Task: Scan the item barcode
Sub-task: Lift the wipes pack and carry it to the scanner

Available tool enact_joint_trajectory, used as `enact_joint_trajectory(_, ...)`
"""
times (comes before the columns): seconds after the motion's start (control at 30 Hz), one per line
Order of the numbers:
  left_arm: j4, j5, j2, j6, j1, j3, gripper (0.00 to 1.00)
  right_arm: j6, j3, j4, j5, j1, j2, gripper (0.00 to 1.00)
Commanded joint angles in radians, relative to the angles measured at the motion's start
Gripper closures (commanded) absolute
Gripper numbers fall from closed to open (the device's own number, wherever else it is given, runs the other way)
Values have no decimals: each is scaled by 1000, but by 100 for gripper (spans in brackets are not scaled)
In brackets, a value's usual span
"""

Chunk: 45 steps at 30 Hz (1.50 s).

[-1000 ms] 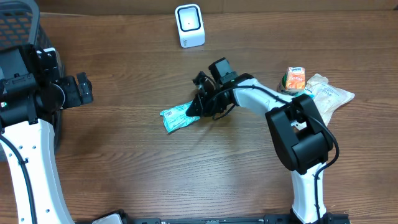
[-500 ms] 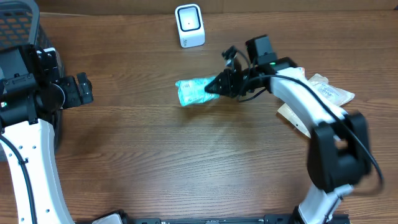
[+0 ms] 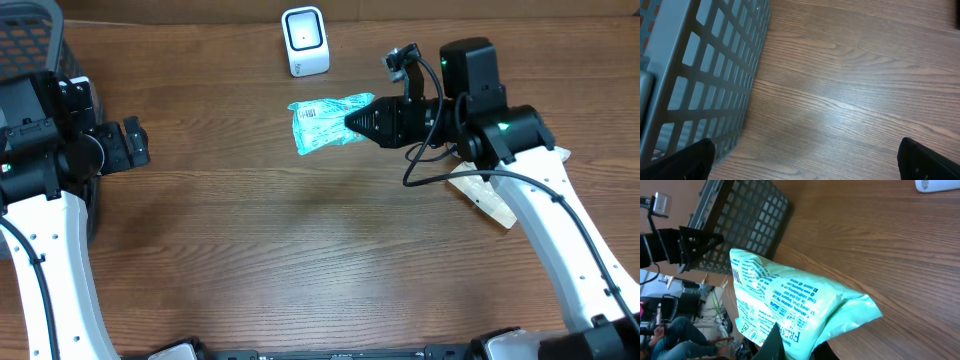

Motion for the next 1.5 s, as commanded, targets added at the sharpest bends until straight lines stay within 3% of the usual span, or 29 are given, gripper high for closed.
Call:
enact_joint_trajectory(0.0, 3, 9, 3, 11, -6, 6, 0, 6, 27, -5, 3, 3, -29, 96)
enact_joint_trajectory(0.17, 3, 9, 3, 11, -6, 6, 0, 29, 49, -89, 149, 31, -29, 96)
enact_joint_trajectory(0.43, 3, 9, 3, 11, -6, 6, 0, 47, 319, -270, 791, 198, -24, 96)
enact_joint_trajectory(0.53, 3, 9, 3, 11, -6, 6, 0, 10, 354, -166, 1148, 297, -21, 96)
enact_joint_trajectory(0.67, 3, 9, 3, 11, -6, 6, 0, -242, 351, 102, 1419, 388, 40, 96)
enact_joint_trajectory(0.77, 3, 9, 3, 11, -6, 6, 0, -473, 351, 257, 1441, 395, 119, 96)
enact_joint_trajectory(0.93, 3, 9, 3, 11, -6, 6, 0, -975, 351, 452, 1456, 384, 298, 96)
enact_joint_trajectory(1.03, 3, 9, 3, 11, -6, 6, 0, -1186, 351, 547, 1453, 379, 393, 96)
enact_joint_trajectory(1.13, 3, 9, 3, 11, -6, 6, 0, -1288, 351, 719, 1453, 366, 494, 96)
enact_joint_trajectory(1.3, 3, 9, 3, 11, -6, 6, 0, -1297, 351, 1075, 1425, 304, 651, 96)
enact_joint_trajectory(1.47, 3, 9, 3, 11, -6, 6, 1, -1367, 351, 1231, 1367, 268, 752, 96)
